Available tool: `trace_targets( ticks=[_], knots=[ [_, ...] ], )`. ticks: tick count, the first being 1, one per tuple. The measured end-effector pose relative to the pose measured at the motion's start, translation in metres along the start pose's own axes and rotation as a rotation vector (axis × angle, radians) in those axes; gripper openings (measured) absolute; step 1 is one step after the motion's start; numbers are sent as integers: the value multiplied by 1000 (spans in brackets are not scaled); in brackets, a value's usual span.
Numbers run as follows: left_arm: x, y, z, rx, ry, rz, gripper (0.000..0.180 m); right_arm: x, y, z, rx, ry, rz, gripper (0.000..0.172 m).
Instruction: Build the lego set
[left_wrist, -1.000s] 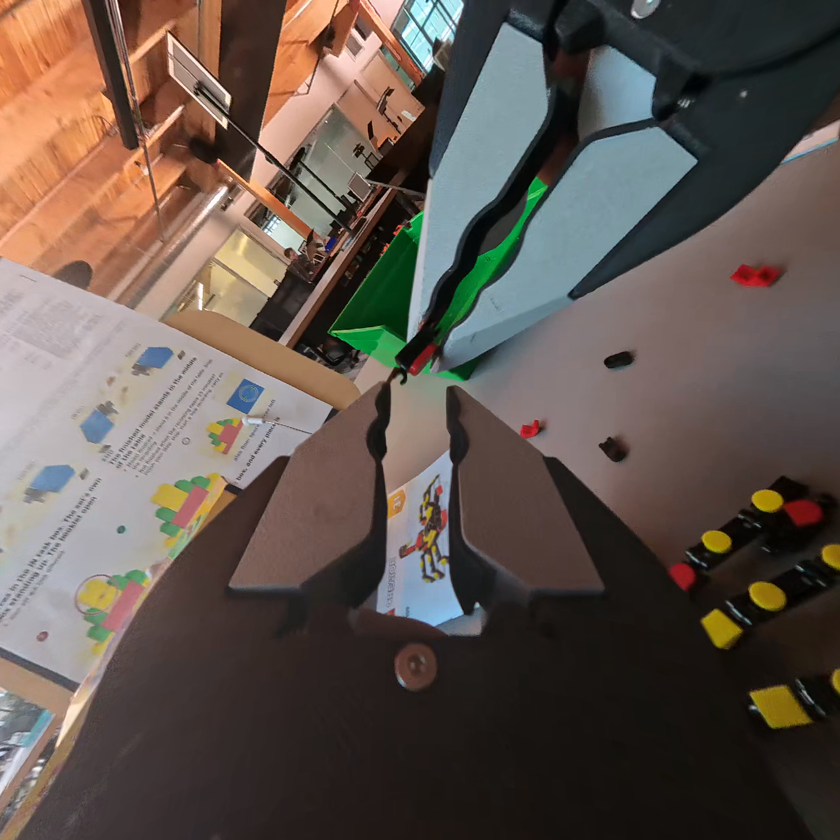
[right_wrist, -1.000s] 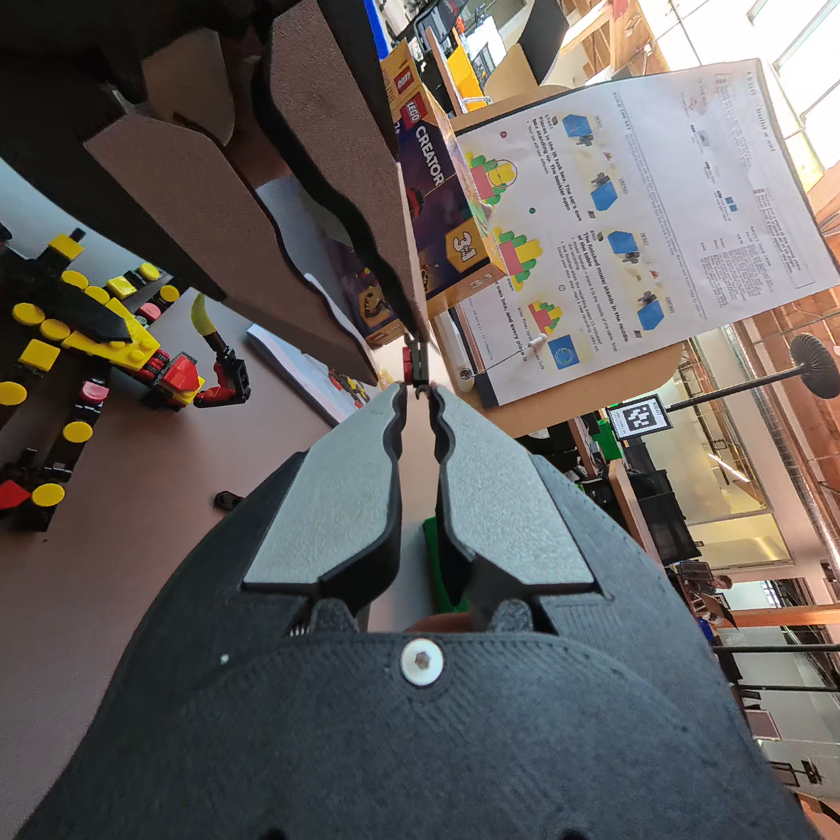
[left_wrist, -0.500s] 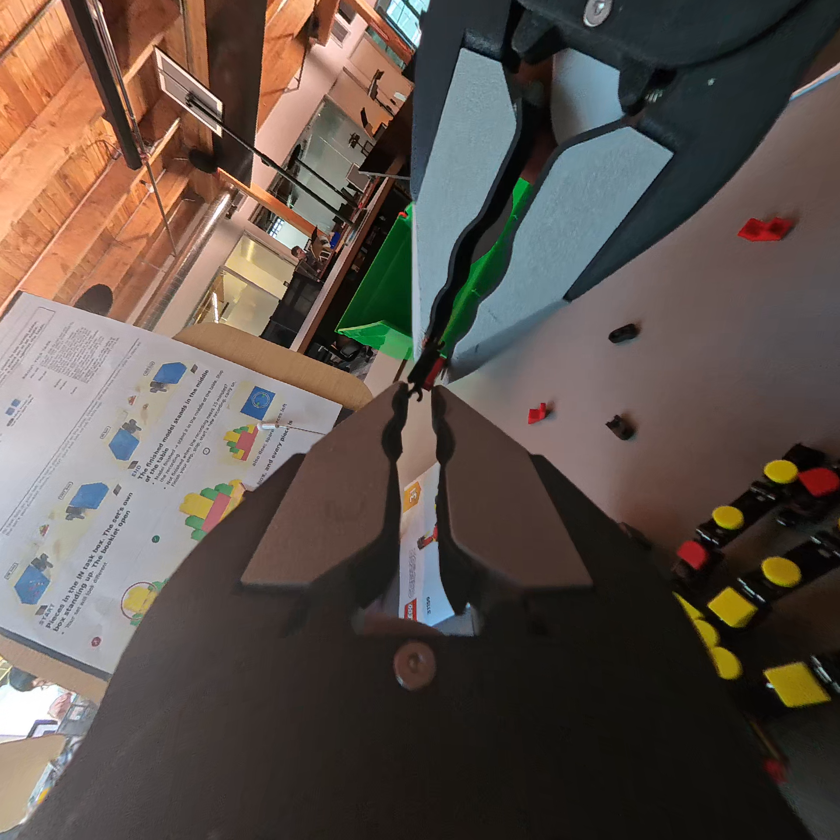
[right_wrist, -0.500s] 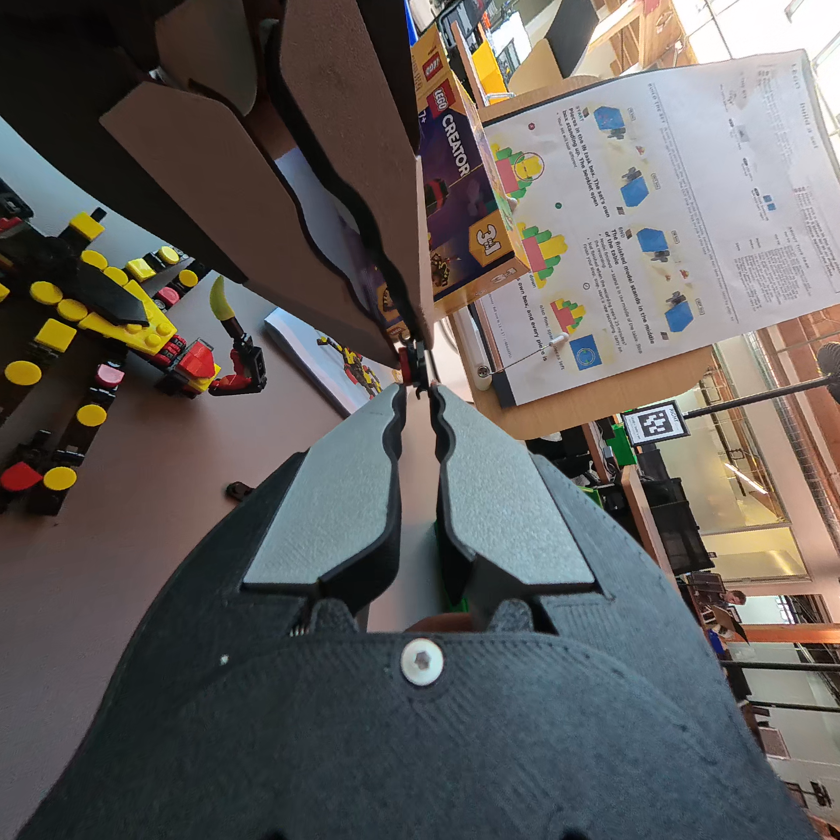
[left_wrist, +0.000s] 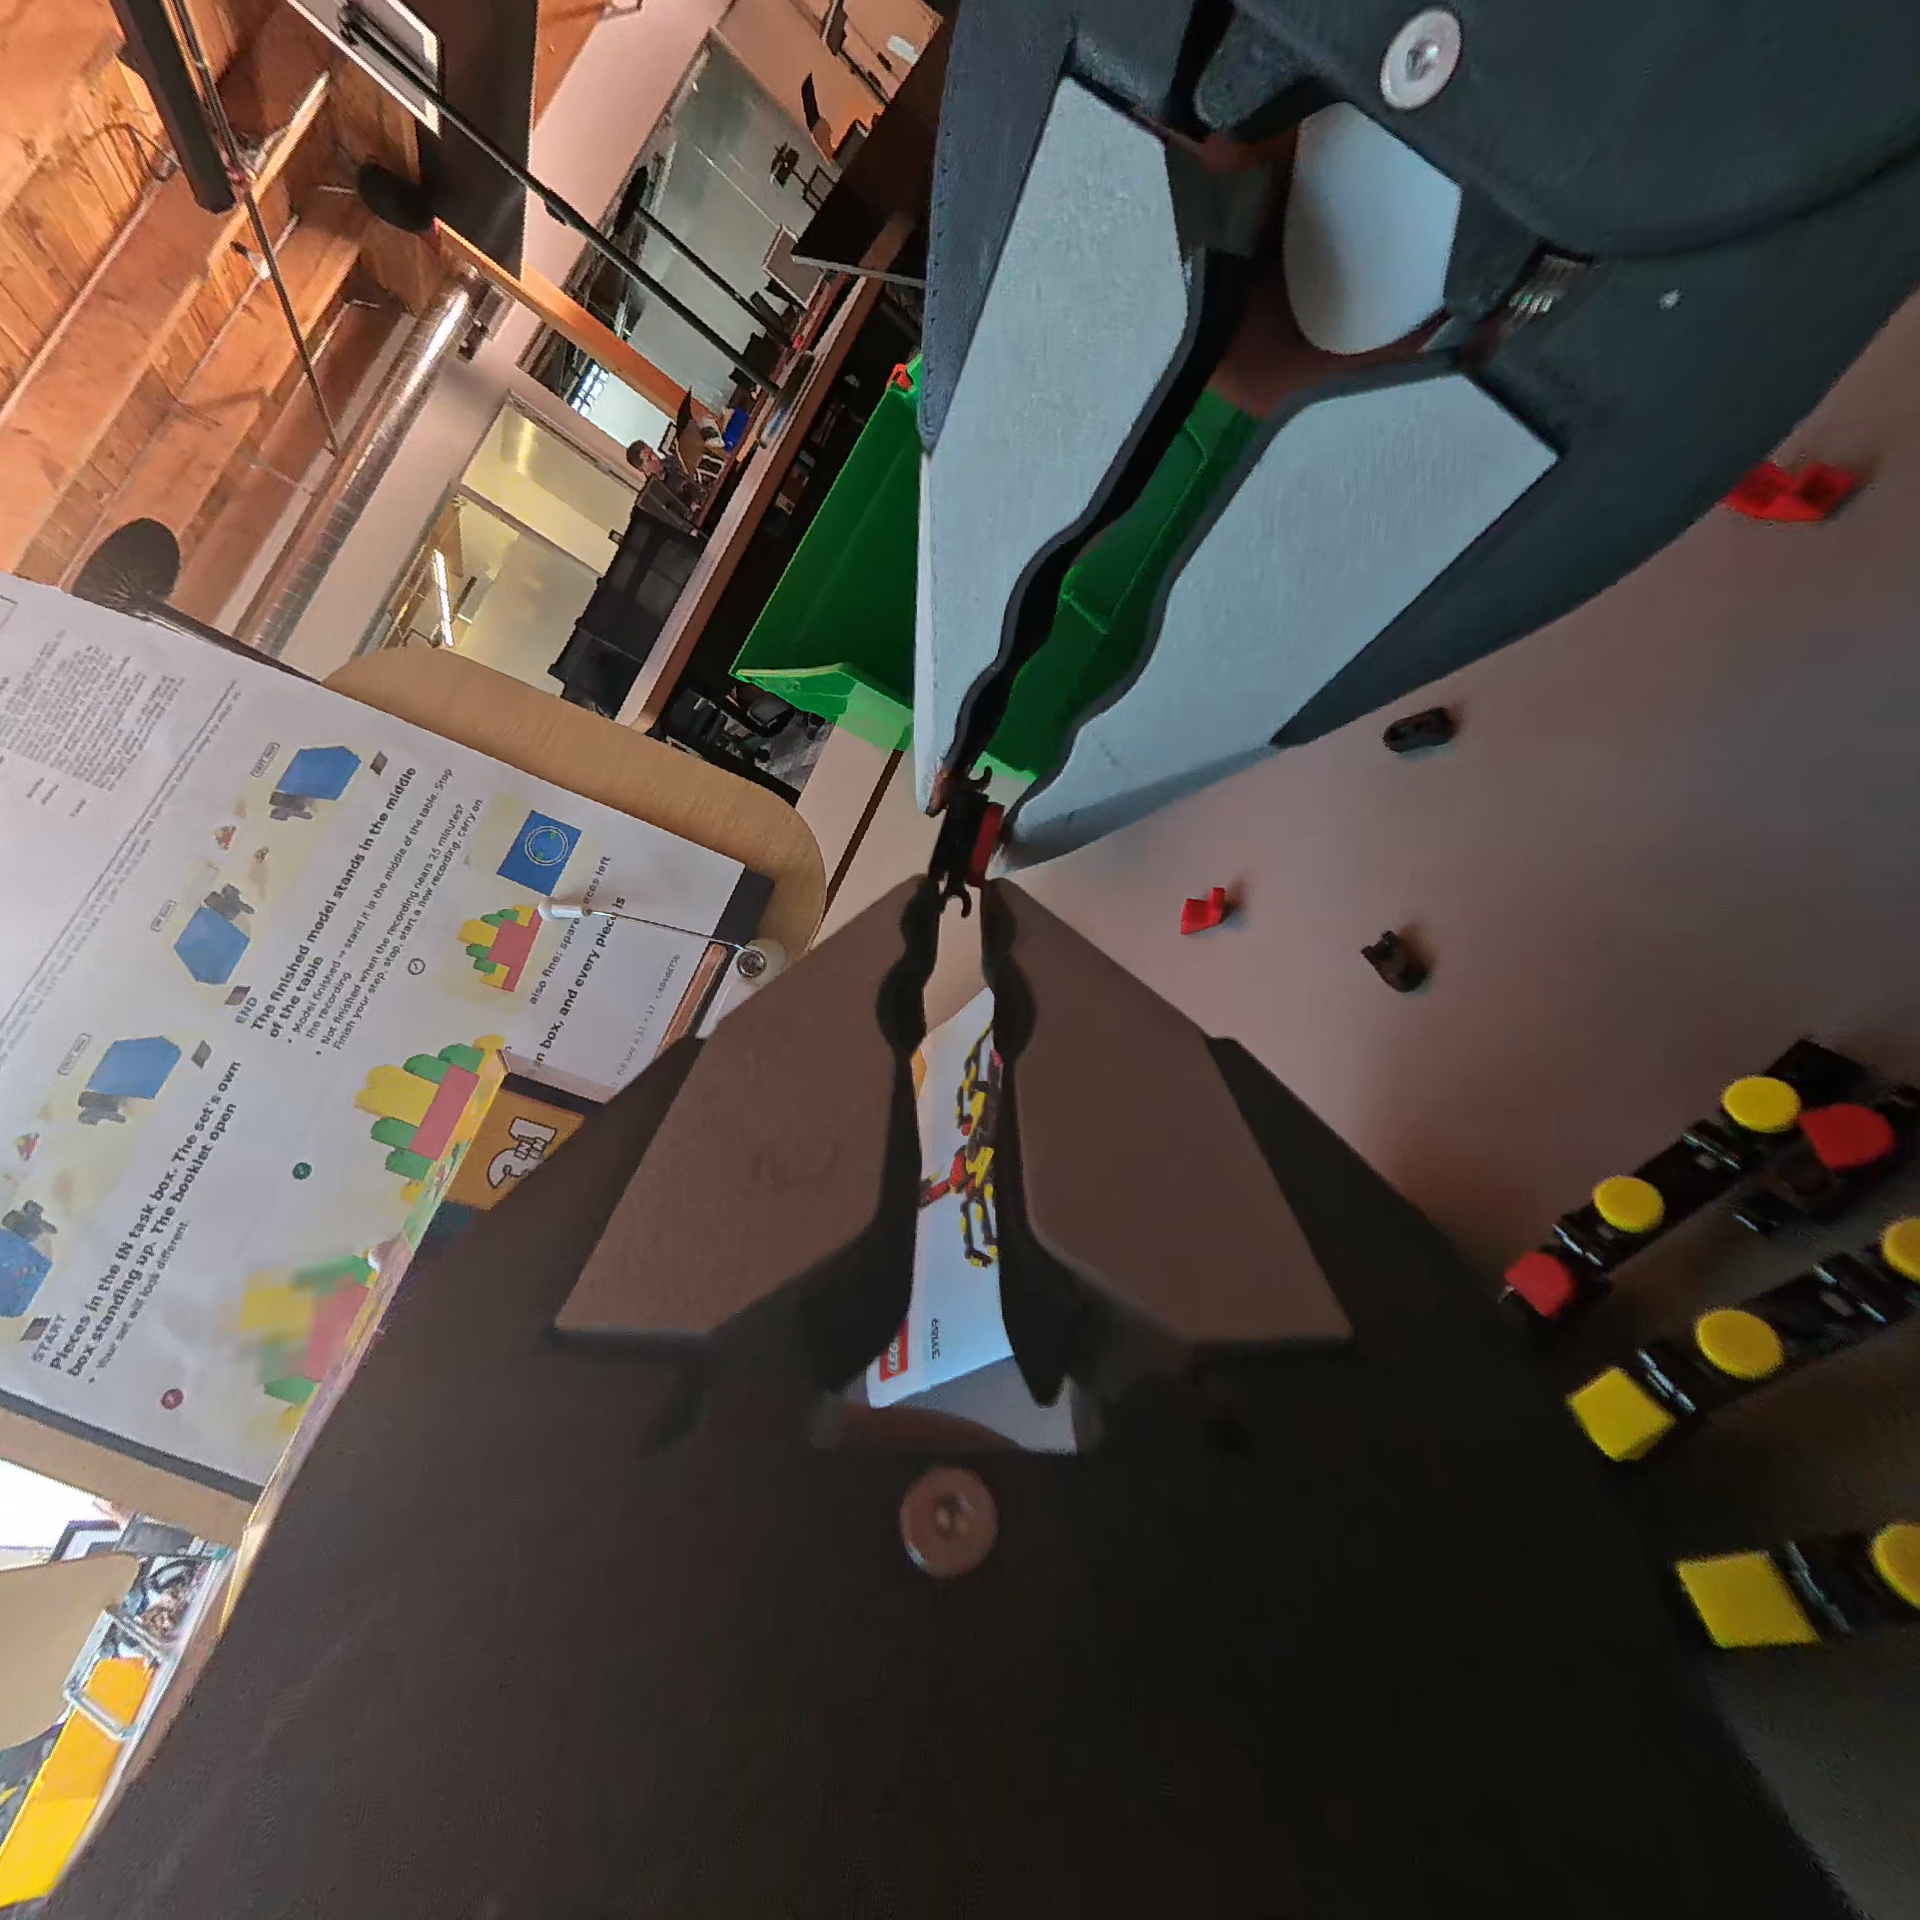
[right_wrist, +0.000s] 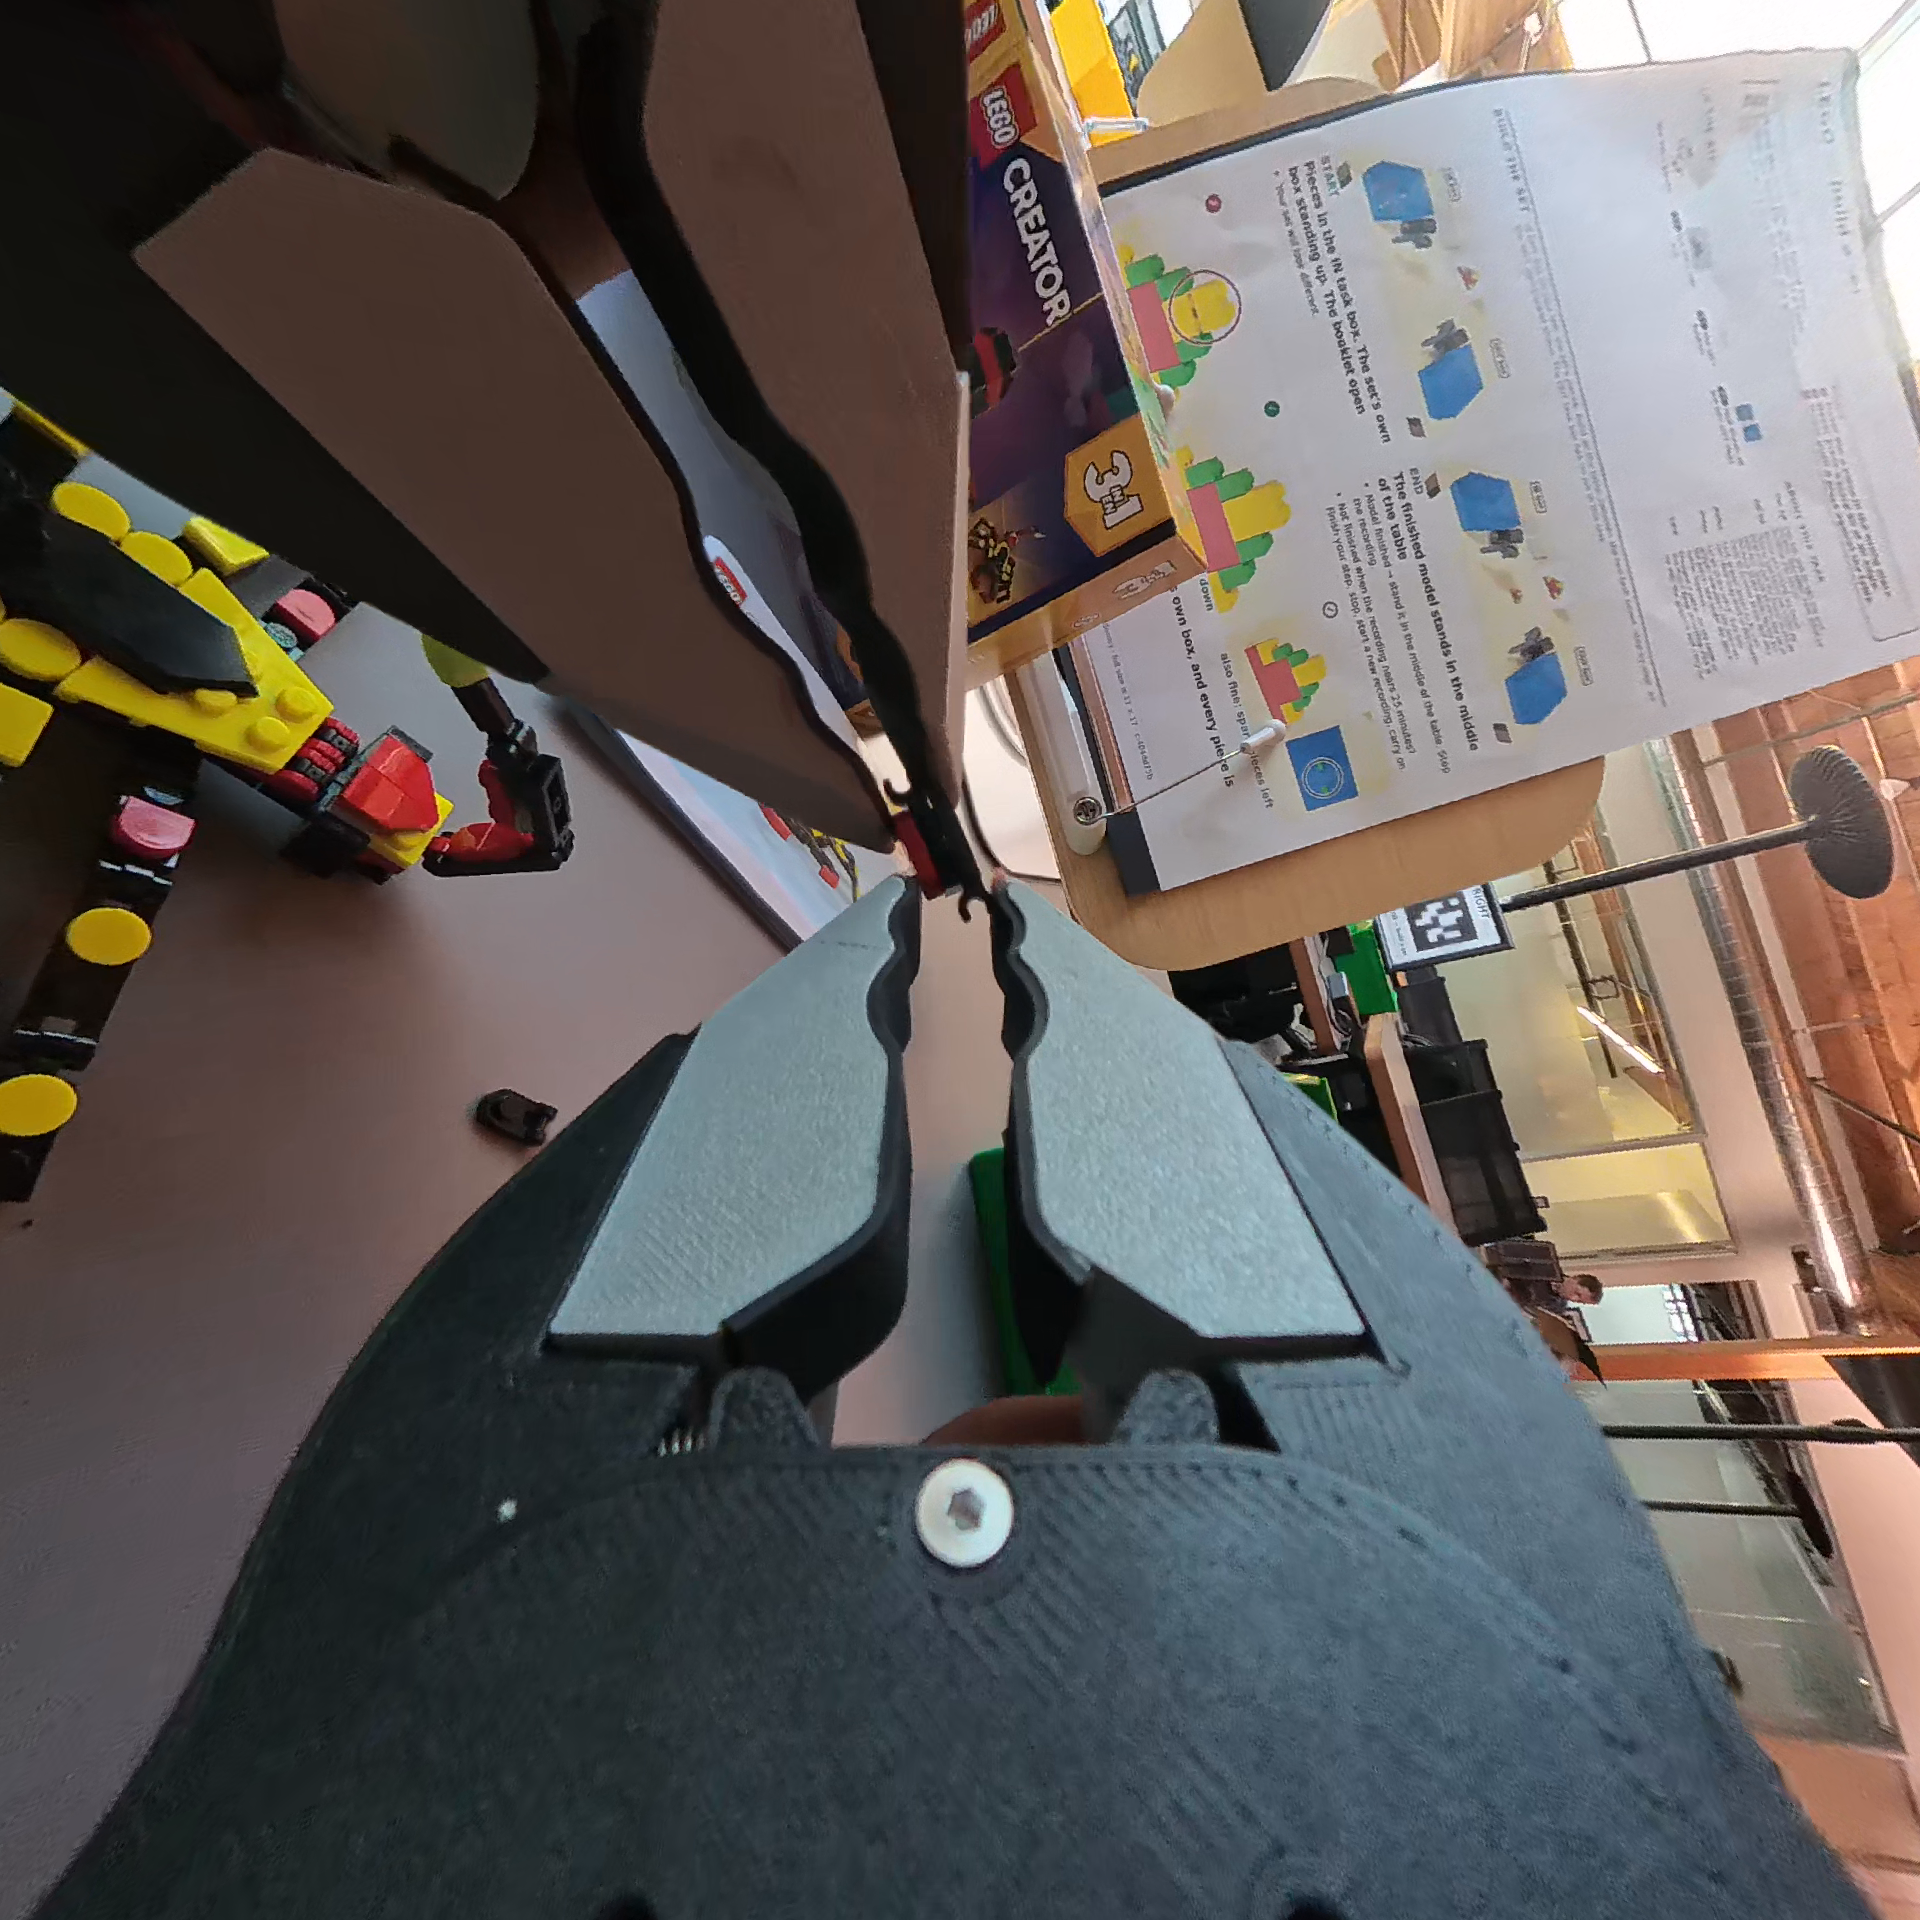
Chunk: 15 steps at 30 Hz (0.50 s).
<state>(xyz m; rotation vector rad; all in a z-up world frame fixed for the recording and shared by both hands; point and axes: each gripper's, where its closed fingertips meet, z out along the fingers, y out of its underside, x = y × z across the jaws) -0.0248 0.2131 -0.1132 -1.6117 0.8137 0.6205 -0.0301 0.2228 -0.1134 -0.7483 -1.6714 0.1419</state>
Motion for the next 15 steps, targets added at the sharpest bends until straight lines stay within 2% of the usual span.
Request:
trace_targets(
  ticks=[1,15],
  knots=[
    [0,1,0,-6,1,-1,6,0,1,1,-6,3,-9,10],
    [1,6,3,-48,-18,27,5,0,3,7,-53,81,-120,11]
  ],
)
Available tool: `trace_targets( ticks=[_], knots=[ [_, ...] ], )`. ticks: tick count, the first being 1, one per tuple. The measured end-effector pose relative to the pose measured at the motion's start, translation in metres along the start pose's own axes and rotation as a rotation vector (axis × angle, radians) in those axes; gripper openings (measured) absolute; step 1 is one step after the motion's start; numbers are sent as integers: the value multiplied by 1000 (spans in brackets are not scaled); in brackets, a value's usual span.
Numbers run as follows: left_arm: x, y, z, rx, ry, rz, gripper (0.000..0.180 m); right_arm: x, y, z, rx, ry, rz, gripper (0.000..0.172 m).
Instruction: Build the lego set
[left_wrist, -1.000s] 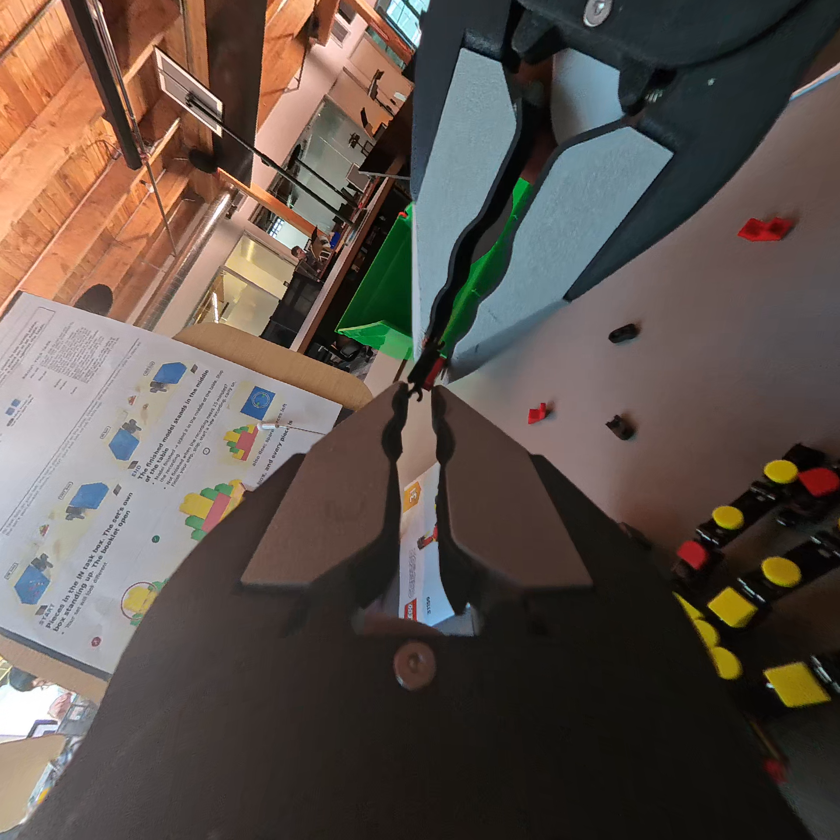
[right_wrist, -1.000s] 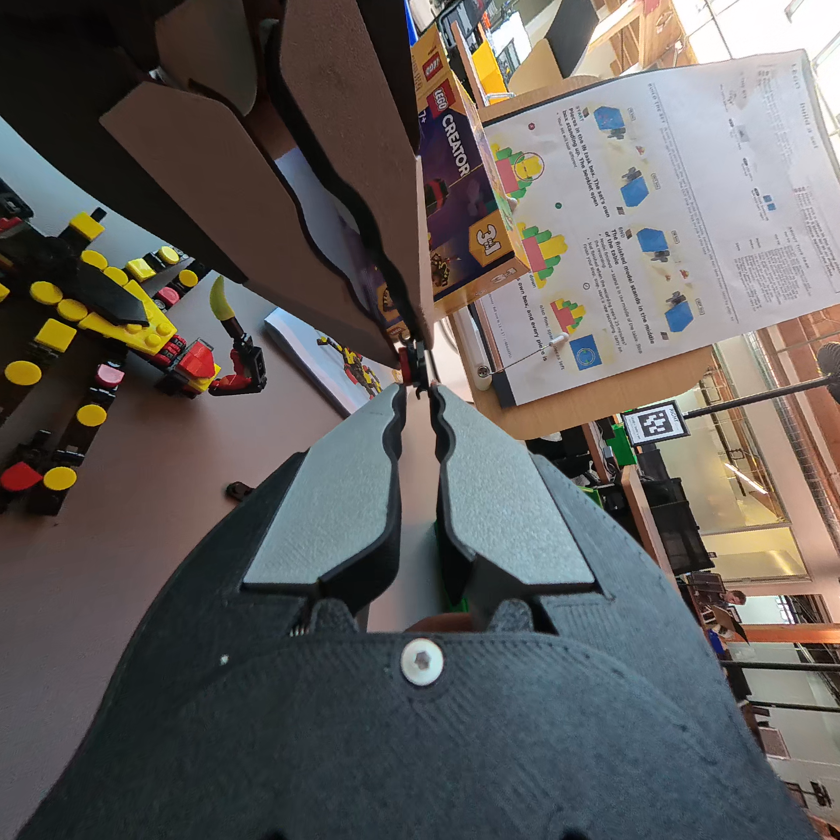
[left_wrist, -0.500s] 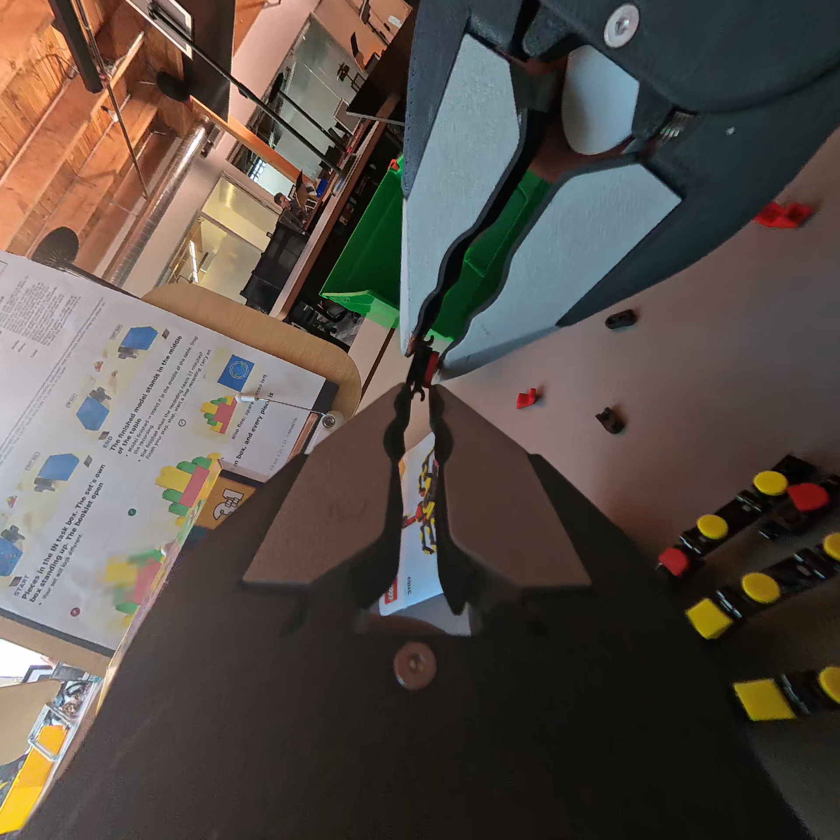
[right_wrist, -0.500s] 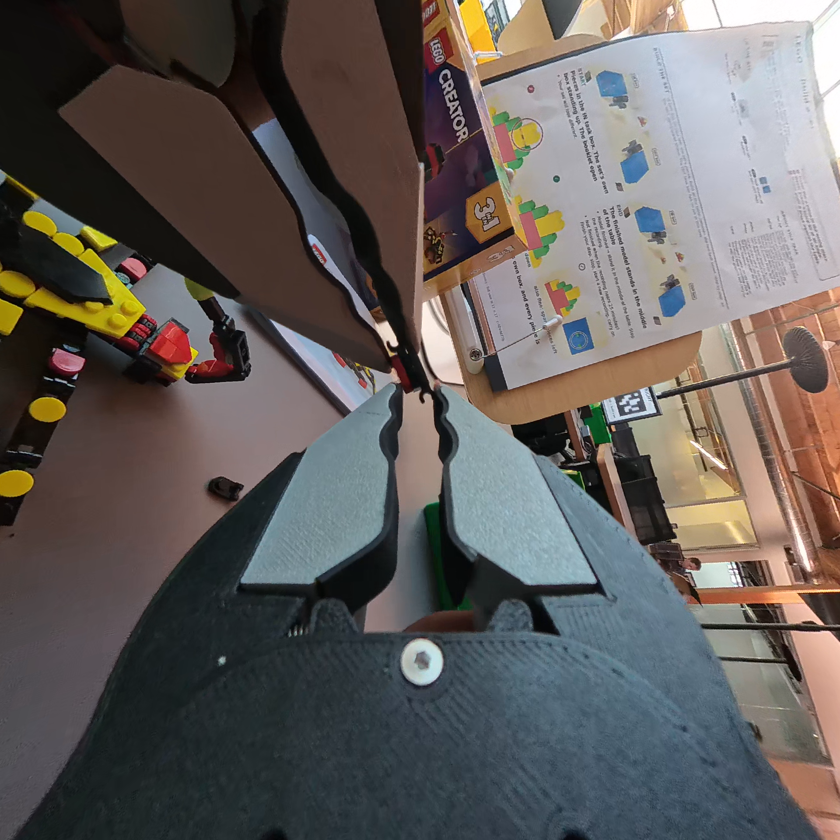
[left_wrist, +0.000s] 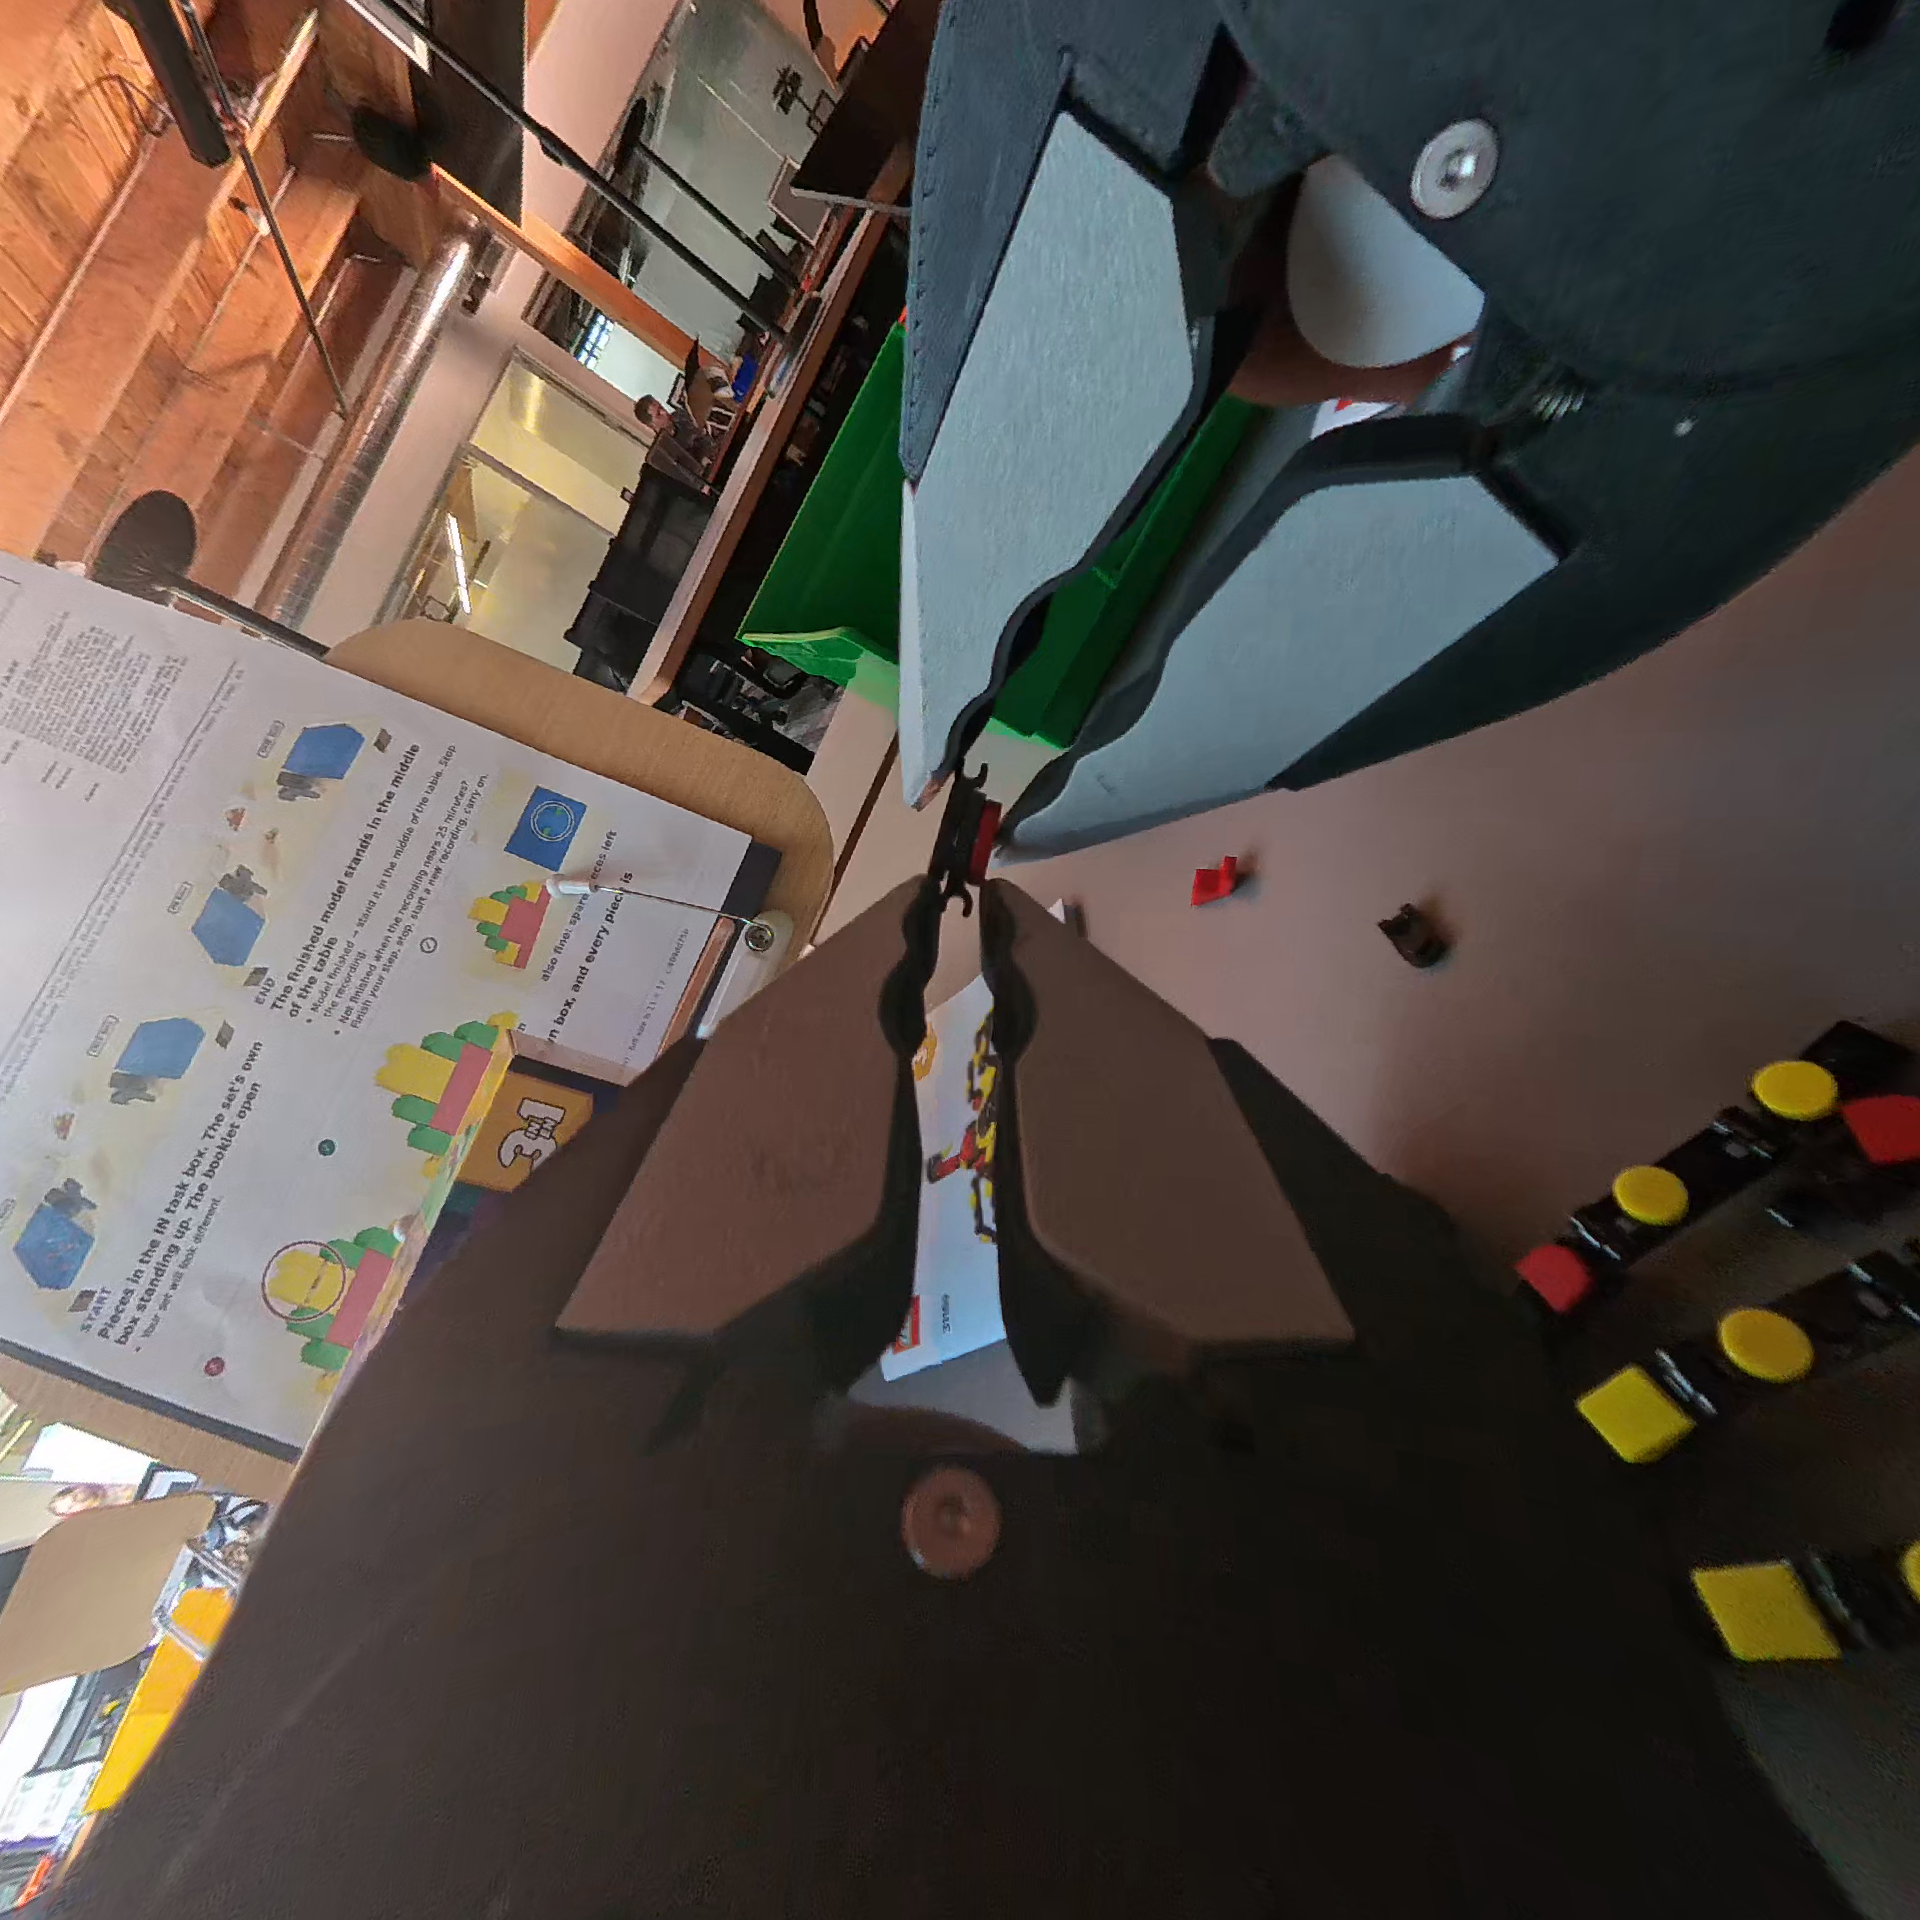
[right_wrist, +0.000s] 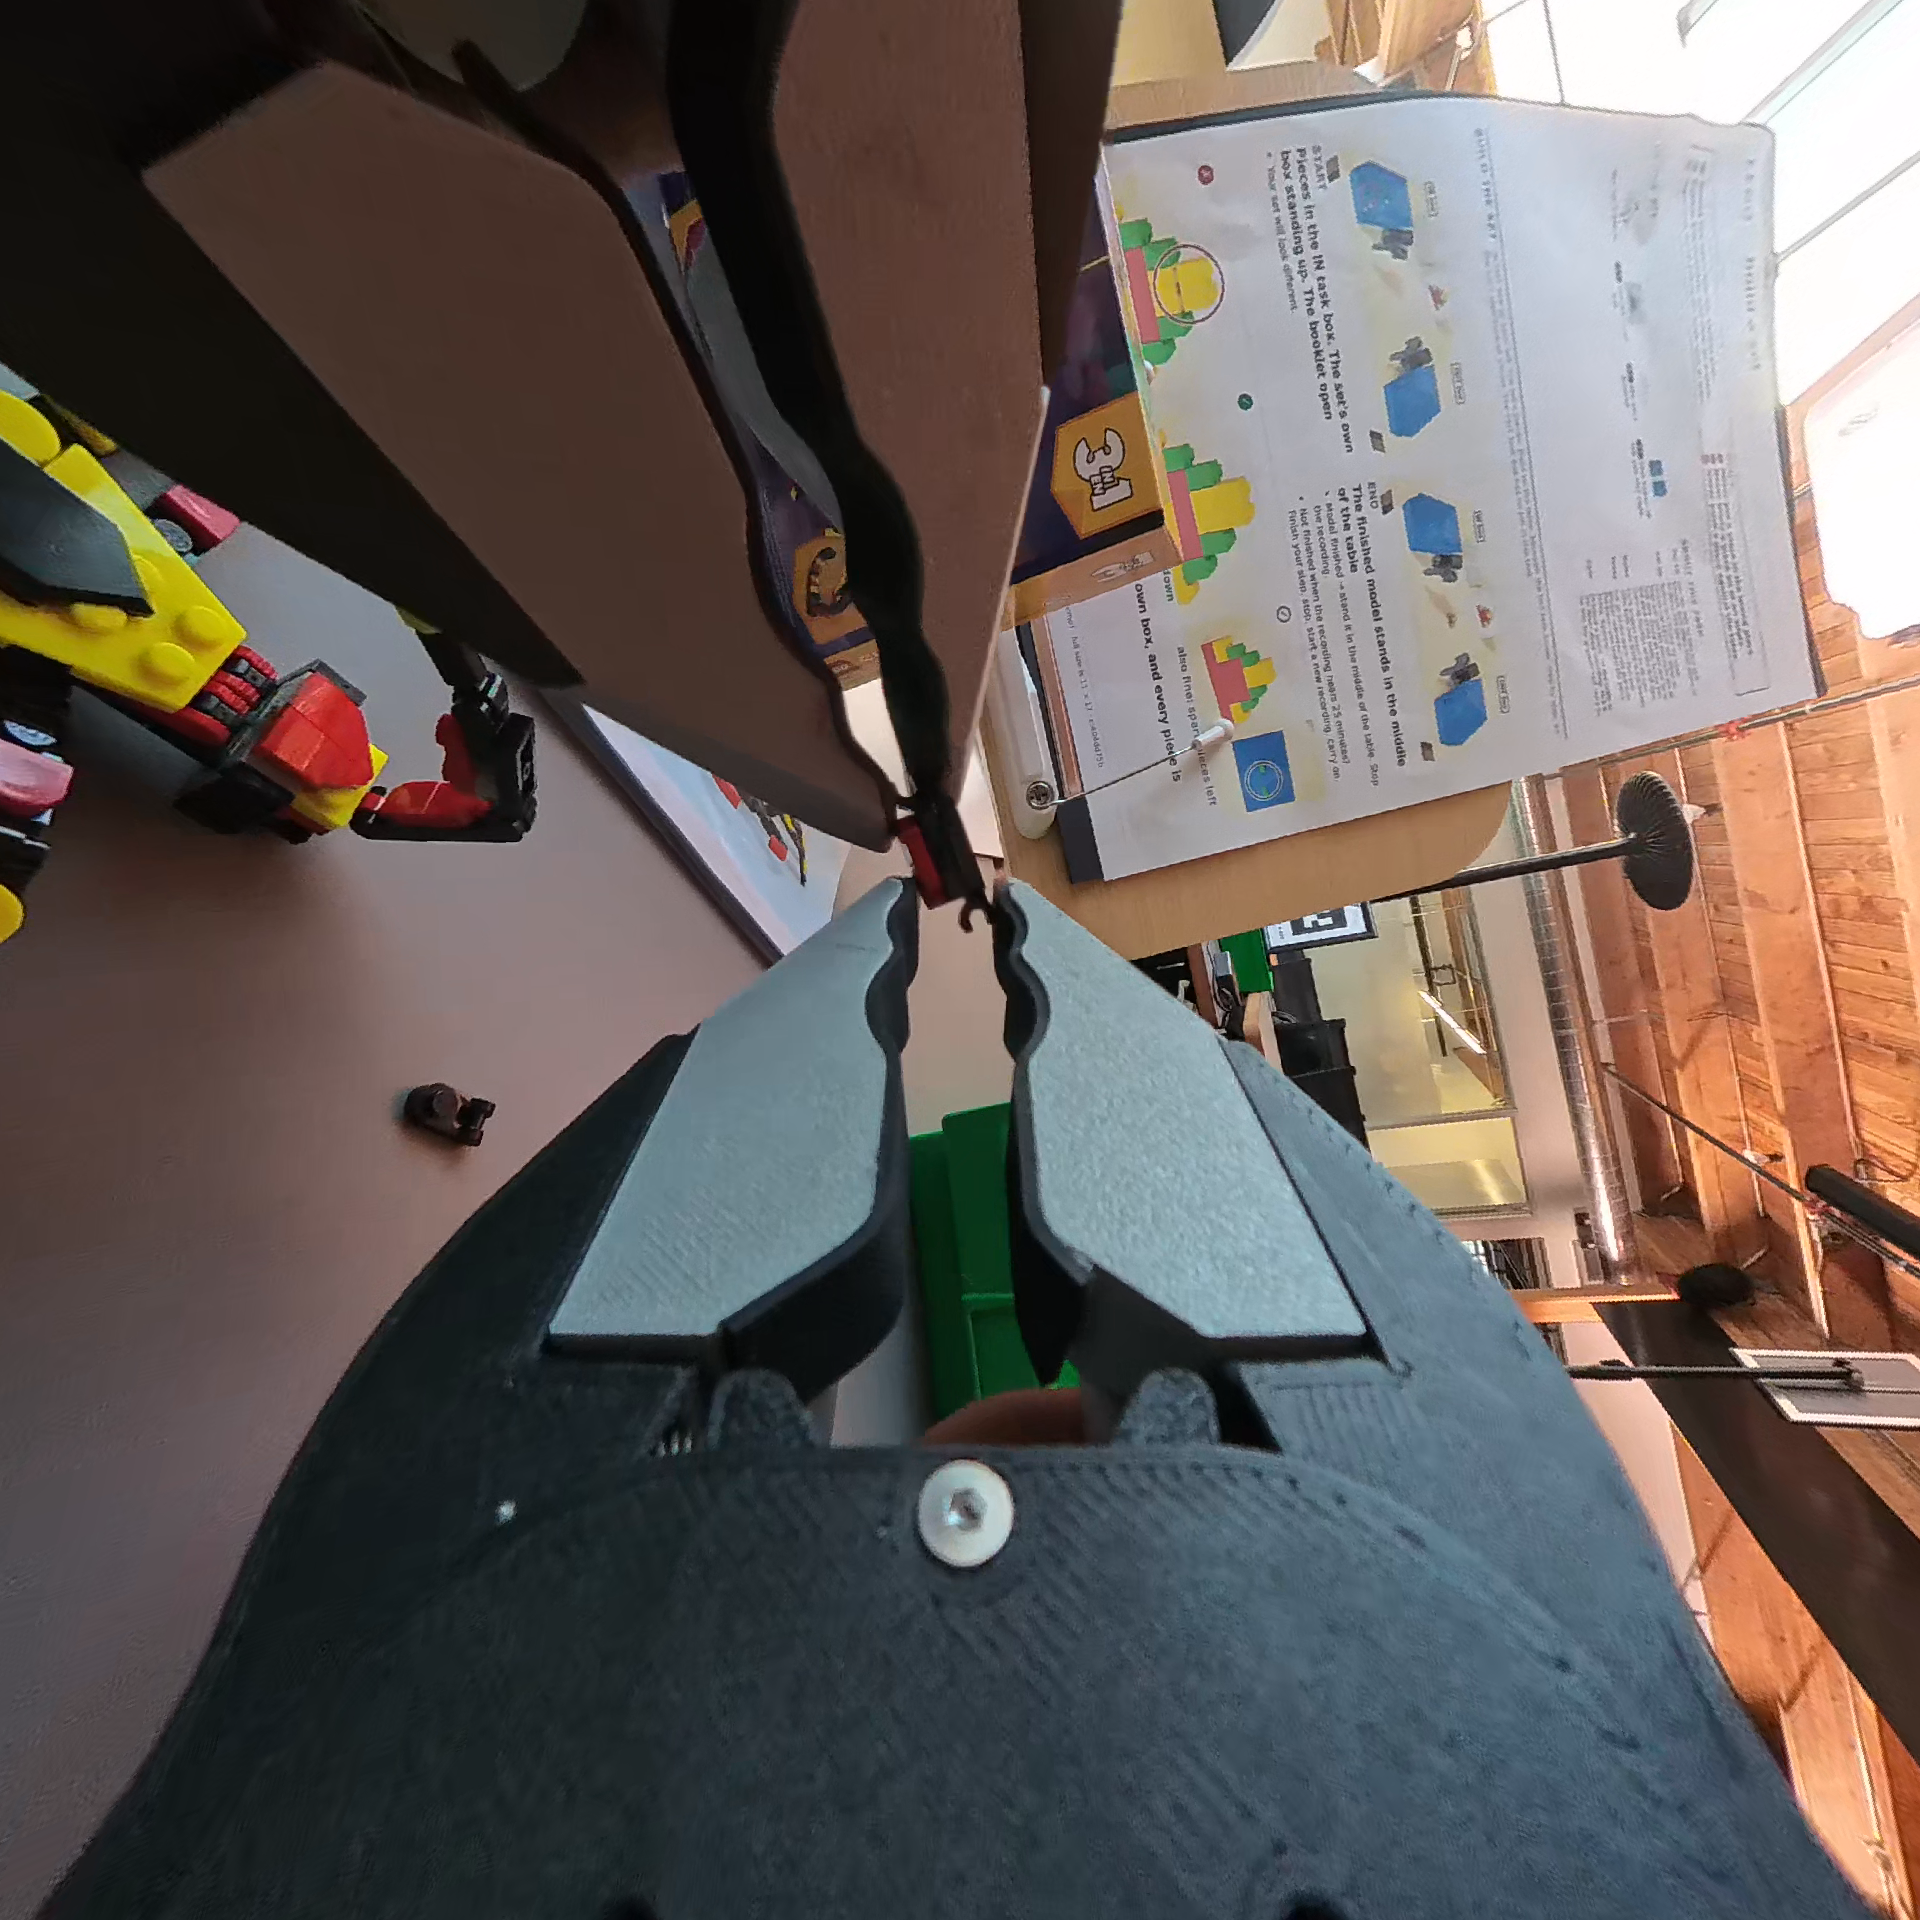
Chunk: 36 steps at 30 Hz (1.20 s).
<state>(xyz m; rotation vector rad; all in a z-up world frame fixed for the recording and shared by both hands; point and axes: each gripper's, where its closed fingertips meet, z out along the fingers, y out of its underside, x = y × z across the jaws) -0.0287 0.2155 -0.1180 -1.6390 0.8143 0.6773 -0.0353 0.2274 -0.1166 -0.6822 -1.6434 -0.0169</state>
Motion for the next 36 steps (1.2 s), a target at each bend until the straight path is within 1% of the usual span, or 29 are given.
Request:
trace_targets(
  ticks=[8,16,20,25,27,32,35,36],
  knots=[
    [-2,-3,-1,8,-10,-4,5,1,0,-1,0,-11,35,11],
    [-3,-1,-1,-2,-11,-36,5,-3,3,3,-45,-46,97,8],
    [-7,-7,-3,27,-27,-65,5,2,2,-1,-30,3,94,7],
    [-7,-8,-3,30,-46,-66,4,3,4,-1,-44,5,100,6],
    [-9,-11,-3,45,-51,-91,4,4,4,-2,-41,7,112,6],
    [-11,-17,-5,58,-81,-83,3,7,3,-5,-37,7,132,5],
    [-14,-19,-6,74,-95,-103,3,12,-1,-5,7,17,170,7],
    [-13,-17,-6,70,-79,-124,3,9,0,-4,25,-12,205,8]
  ],
)
